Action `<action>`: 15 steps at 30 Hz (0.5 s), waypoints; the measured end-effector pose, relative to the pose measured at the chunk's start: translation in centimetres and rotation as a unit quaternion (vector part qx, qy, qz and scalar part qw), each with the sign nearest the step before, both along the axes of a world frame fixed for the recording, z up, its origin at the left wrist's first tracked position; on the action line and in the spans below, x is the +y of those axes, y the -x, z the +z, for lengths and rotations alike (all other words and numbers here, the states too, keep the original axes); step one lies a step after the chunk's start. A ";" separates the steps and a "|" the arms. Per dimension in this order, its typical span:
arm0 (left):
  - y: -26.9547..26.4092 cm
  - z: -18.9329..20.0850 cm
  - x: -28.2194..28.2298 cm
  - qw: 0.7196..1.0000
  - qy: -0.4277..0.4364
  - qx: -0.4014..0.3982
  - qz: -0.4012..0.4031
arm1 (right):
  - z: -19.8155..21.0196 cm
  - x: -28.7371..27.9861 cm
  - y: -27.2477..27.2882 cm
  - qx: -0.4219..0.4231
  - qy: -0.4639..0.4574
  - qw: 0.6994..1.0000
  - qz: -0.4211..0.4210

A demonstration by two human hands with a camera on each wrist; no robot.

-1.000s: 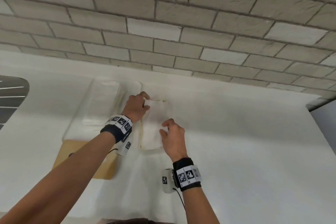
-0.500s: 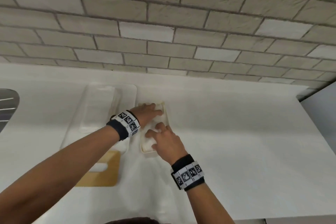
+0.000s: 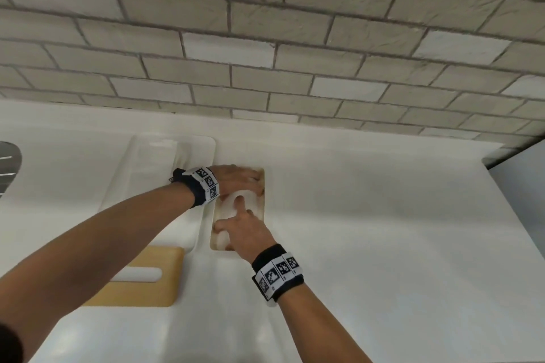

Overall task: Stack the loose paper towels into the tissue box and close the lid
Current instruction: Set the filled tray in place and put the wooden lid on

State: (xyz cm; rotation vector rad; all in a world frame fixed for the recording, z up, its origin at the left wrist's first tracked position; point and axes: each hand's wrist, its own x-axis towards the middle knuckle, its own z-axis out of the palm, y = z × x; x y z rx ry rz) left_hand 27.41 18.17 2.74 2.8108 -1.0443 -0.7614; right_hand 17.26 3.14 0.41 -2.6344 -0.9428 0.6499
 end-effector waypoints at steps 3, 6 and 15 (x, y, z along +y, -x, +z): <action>0.5 0.3 0.1 0.999 -0.003 -0.039 -0.017 | 0.5 -0.3 -0.7 0.035 -0.023 0.999 -0.004; 1.9 0.5 0.5 0.993 0.007 -0.014 0.118 | 1.2 -1.9 -1.0 0.043 -0.047 0.998 -0.025; 5.3 -2.0 -0.9 0.947 0.114 -0.007 0.300 | -0.1 -2.0 1.6 0.003 -0.029 0.999 -0.039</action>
